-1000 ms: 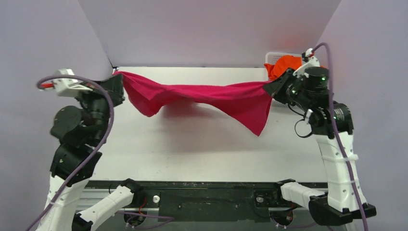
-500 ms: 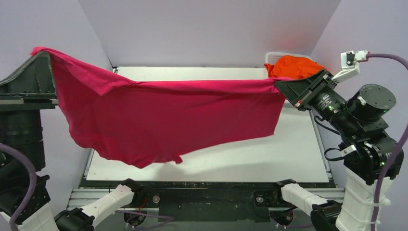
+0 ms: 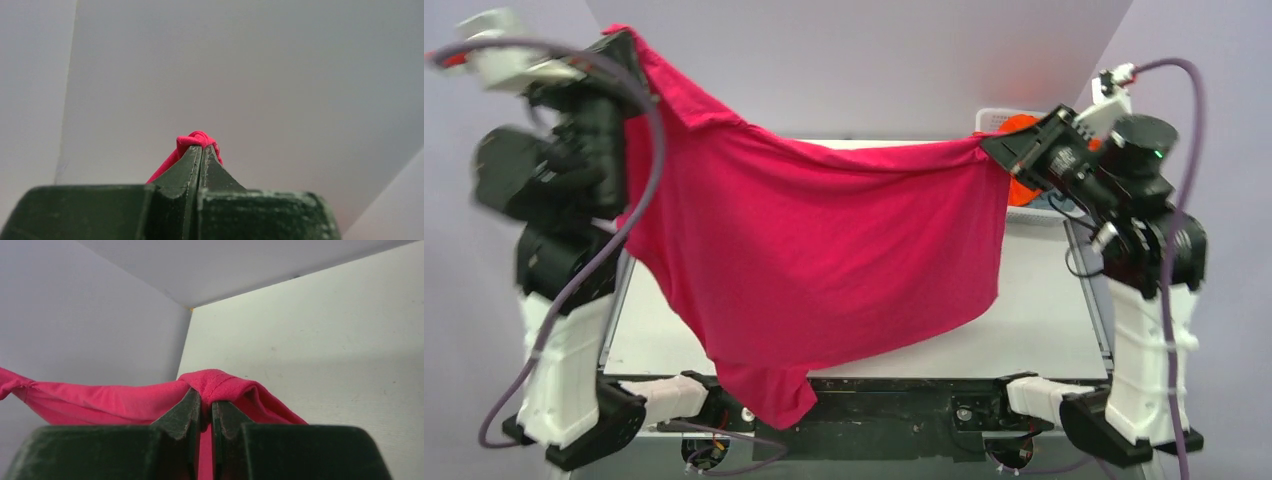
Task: Fold and stack the t-shirts
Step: Flatten out the tshirt
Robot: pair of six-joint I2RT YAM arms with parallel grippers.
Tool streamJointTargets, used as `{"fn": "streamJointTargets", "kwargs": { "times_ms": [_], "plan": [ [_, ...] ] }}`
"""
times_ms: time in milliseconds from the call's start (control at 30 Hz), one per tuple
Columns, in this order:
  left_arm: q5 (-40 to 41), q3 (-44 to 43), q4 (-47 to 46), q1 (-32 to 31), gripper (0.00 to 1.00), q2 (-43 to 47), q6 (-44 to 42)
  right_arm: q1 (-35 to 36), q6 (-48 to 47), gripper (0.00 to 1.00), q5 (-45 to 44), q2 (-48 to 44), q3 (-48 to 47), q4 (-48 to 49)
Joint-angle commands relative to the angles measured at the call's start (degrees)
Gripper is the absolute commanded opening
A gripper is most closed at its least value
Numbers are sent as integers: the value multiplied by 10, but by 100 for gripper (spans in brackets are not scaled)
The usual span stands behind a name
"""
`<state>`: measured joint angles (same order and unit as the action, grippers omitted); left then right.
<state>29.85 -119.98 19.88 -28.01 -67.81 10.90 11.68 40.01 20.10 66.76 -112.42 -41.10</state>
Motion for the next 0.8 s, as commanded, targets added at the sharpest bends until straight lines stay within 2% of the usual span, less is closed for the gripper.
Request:
{"fn": "streamJointTargets", "kwargs": {
  "times_ms": [0,100,133,267,333,500,600,700,767],
  "plan": [
    [33,-24,-23,53,0,-107,-29,-25,-9,0,-34,111,-16,45],
    [-54,-80,5,124,0,-178,20,-44,-16,0,-15,187,-75,56],
    [-61,-113,9,148,0,-214,33,-46,-16,0,-9,227,-116,59],
    [-128,-177,-30,193,0,-277,65,-54,-1,0,36,333,-244,93],
    [-156,-207,-55,202,0,-297,74,-60,19,0,52,361,-273,137],
    [-182,-231,-87,218,0,-308,80,-79,99,0,85,361,-198,297],
    [-195,-201,-84,224,0,-294,76,-88,112,0,112,361,-162,318],
    [-201,-123,-70,227,0,-263,66,-90,107,0,129,364,-99,319],
    [-221,-22,-79,227,0,-223,68,-91,99,0,140,363,-49,319]
  ]
}}
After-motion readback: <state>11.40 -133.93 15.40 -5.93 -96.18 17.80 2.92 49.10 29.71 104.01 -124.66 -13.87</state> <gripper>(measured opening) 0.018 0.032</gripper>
